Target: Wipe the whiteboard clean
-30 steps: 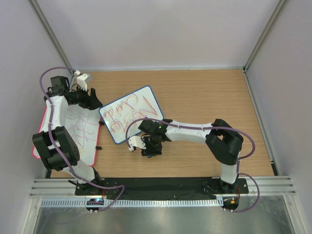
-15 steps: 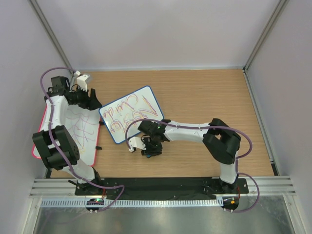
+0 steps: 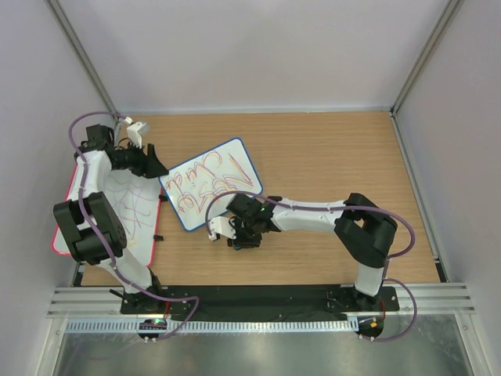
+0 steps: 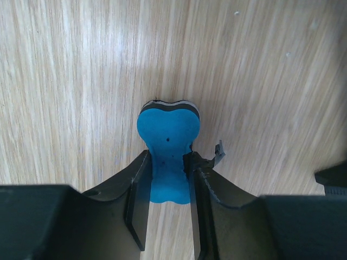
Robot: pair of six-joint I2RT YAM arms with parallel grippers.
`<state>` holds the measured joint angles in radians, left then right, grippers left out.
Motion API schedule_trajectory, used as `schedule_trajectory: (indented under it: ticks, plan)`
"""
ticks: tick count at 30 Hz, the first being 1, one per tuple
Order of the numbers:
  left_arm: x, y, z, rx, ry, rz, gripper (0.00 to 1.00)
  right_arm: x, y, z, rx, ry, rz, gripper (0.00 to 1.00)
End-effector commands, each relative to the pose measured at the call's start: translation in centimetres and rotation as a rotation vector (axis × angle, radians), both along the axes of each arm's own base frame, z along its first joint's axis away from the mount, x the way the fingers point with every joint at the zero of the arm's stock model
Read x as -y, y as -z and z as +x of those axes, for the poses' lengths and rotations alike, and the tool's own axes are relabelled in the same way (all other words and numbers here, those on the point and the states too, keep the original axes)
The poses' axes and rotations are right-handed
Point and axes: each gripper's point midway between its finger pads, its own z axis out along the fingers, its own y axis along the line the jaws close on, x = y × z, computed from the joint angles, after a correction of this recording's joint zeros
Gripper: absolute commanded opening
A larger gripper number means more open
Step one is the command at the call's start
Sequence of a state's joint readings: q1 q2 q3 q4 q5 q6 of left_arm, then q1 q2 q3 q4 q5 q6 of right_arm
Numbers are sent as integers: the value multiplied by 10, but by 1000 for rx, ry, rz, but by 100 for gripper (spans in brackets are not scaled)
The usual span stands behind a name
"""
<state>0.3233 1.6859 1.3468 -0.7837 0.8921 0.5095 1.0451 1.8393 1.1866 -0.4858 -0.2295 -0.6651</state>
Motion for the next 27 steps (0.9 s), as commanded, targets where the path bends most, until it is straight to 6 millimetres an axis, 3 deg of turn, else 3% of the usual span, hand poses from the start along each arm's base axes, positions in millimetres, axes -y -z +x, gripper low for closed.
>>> schedule_trajectory:
  ticks: [1,5,8,10,14,19,20,25,27]
  plan:
    - [7,-29,-3,73,60,-52,63,-15,-28,11,71,59,118,1]
    - [8,-28,-11,56,89,-61,63,-13,-29,16,87,102,142,1]
    - [4,-16,-18,7,96,-72,62,-16,-44,23,82,157,210,1]
    - [-4,-12,-16,-7,85,-84,59,-21,-65,24,67,190,289,1]
    - [-2,-13,-19,-26,115,-117,59,-37,-118,46,84,305,493,1]
    - [2,-16,-18,-27,146,-155,57,-48,-159,71,142,433,656,1]
    - [3,-16,-18,-30,146,-162,56,-52,-167,79,152,468,691,1]
    - [5,-9,-21,-53,164,-177,49,-31,-188,152,316,803,777,1]
    - [5,-8,-22,-54,174,-177,47,-31,-191,171,349,872,799,1]
